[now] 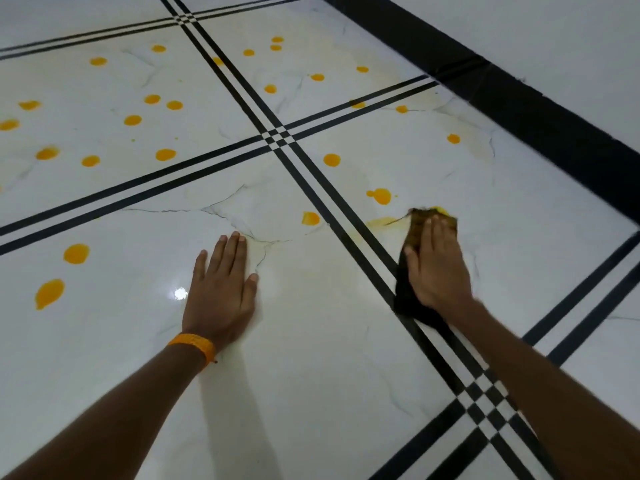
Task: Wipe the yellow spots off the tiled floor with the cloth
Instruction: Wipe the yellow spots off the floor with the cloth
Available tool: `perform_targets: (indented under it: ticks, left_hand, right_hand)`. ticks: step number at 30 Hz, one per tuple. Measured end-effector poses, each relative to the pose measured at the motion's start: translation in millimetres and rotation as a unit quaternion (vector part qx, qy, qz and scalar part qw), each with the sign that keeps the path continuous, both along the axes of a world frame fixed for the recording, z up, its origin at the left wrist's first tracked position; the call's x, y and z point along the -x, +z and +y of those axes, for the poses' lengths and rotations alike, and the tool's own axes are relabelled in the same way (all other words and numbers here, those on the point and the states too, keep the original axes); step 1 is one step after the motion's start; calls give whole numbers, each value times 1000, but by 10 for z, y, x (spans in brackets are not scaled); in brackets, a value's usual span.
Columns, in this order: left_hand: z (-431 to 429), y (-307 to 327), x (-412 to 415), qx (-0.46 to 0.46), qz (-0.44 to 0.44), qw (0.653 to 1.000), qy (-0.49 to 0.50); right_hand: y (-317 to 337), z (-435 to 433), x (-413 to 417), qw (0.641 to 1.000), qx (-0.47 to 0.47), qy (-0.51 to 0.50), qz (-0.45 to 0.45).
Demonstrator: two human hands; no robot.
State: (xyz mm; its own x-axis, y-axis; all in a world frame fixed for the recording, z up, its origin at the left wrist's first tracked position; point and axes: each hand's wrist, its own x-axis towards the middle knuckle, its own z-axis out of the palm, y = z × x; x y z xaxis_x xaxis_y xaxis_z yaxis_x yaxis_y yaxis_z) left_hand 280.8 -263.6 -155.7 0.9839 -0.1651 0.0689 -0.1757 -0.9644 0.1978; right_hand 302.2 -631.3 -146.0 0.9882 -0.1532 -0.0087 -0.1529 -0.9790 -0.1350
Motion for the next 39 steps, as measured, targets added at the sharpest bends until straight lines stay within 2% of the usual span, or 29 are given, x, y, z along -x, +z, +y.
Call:
perform_targets:
  ticks: [2, 3, 6, 7, 9, 12, 13, 15, 16, 18, 20, 21, 22, 25, 27, 29, 31, 34, 36, 39]
  left_hand:
    - [-6, 9, 4, -1, 5, 1000, -2]
    - [-4, 17, 7, -1, 6, 1000, -3]
    - [1, 47, 9, 0, 15, 1000, -2]
    - [-8, 48, 9, -3, 15, 1000, -2]
    - [-12, 66, 14, -4, 18, 1000, -3]
    - [-8, 73, 16, 0, 10, 1000, 2]
    - [-1, 57, 16, 5, 8, 1000, 0]
    - [-5, 48, 32, 10, 6, 1000, -6]
    - [3, 43, 28, 10, 4, 1000, -3]
    - [8, 37, -2, 9, 12, 1000, -5]
    - [22, 55, 6, 5, 24, 1000, -4]
    - [24, 83, 18, 5, 28, 1000, -3]
    - [12, 101, 25, 5, 32, 999, -5]
    - [-5, 122, 38, 5, 30, 1000, 4]
    - [-14, 125, 11, 3, 35, 999, 1]
    - [-46, 142, 3, 1, 29, 1000, 1]
    - [-75, 167, -57, -2, 16, 1000, -6]
    - [-110, 151, -254, 37, 9, 999, 5]
    - [-131, 125, -473, 64, 14, 997, 37]
    - [-166, 85, -727, 45, 3, 998, 46]
  right_hand:
    - [66, 157, -332, 999, -18, -45, 15]
    - [68, 368, -356, 999, -23, -29, 13]
    - [70, 754, 136, 985, -38, 169, 23]
    - [84, 640, 297, 980, -43, 194, 26]
    - [119, 208, 344, 988, -34, 147, 14]
    - [113, -318, -159, 999, -7, -33, 12]
    - [109, -292, -377, 998, -5, -61, 15]
    - [124, 142, -644, 998, -16, -57, 26]
    - [105, 449, -642, 999, -7, -20, 24]
    - [56, 941, -323, 992, -13, 122, 21]
    - [38, 1006, 191, 971, -11, 235, 40]
    - [96, 849, 352, 967, -14, 249, 51]
    - [126, 626, 412, 971, -5, 232, 52]
    - [201, 63, 27, 994, 12, 96, 58]
    - [240, 201, -251, 996, 15, 36, 84]
    - [187, 599, -193, 996, 25, 58, 58]
    - [93, 798, 53, 991, 1, 130, 12]
    - [99, 487, 290, 980, -1, 199, 12]
    - [84, 165, 81, 988, 3, 156, 18]
    - [61, 92, -518, 1000, 0, 30, 3]
